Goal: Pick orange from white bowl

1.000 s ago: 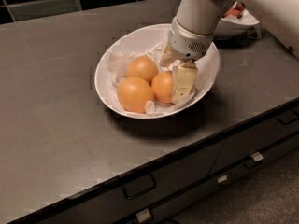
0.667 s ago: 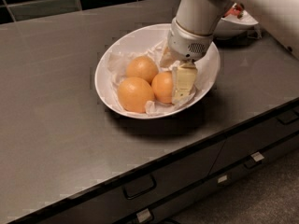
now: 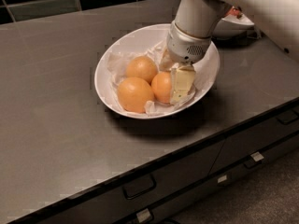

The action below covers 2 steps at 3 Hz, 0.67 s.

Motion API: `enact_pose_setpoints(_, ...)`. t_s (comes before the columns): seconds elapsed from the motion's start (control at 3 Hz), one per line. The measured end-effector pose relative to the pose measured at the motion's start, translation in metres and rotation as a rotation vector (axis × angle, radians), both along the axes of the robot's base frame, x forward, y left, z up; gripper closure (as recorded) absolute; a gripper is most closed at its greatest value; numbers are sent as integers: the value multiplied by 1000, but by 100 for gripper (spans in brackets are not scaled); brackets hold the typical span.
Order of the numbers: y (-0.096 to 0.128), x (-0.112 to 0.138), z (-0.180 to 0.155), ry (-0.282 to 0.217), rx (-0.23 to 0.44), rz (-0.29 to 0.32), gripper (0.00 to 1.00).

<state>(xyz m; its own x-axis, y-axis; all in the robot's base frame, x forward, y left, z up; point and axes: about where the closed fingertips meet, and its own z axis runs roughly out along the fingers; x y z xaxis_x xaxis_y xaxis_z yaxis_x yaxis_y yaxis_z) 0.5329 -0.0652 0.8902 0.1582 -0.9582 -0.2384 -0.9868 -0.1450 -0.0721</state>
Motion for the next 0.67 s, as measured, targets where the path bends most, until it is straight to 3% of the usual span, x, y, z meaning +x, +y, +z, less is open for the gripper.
enact_pose_setpoints(0.67, -3, 2, -10, -16, 17, -42, 31)
